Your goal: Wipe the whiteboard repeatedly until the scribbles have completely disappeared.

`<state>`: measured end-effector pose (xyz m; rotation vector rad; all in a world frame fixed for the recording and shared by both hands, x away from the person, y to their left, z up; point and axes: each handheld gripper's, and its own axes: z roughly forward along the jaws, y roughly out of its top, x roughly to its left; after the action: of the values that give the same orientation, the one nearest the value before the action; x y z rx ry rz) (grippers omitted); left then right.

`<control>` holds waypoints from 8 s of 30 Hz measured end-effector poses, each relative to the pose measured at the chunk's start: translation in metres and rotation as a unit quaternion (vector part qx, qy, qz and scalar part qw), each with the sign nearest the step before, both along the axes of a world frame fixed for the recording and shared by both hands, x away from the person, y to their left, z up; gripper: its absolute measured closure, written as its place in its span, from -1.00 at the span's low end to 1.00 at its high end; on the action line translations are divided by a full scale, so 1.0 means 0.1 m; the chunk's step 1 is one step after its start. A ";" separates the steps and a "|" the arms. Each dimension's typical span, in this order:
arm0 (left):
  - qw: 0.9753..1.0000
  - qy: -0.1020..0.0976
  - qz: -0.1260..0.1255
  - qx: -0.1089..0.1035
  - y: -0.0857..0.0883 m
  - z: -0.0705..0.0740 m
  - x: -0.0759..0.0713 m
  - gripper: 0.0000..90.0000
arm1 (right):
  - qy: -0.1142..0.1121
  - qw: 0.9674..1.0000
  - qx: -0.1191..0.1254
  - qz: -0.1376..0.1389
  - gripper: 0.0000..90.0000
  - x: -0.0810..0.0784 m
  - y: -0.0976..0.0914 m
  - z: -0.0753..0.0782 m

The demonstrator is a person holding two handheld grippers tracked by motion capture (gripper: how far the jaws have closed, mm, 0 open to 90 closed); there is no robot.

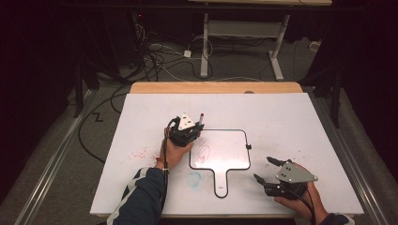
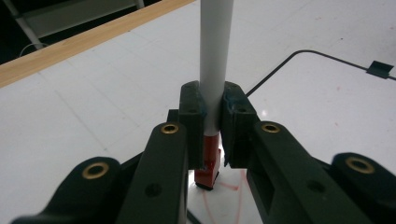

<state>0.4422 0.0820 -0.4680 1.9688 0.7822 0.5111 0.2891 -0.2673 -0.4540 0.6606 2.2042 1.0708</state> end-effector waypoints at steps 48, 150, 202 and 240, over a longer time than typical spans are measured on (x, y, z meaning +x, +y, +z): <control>0.999 -0.019 -0.003 0.026 -0.04 -0.01 -0.12 0.75 | 0.001 1.000 -0.003 0.014 -0.37 0.00 0.05 0.02; 0.993 0.040 -0.106 -0.023 -0.45 0.01 -0.70 0.74 | 0.007 1.000 -0.007 0.019 -0.36 0.03 0.08 0.00; 0.992 -0.019 -0.121 -0.010 -0.13 0.19 -0.81 0.65 | 0.080 0.972 0.174 0.137 0.79 0.84 1.18 0.38; 0.996 -0.003 0.023 0.083 0.94 0.08 -1.47 -0.54 | 0.075 0.992 -0.054 0.086 0.80 1.10 1.96 0.51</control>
<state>0.2948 0.1758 -0.4596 2.1048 0.8048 0.6268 0.3987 -0.0715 -0.4032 0.5254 2.4670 1.0064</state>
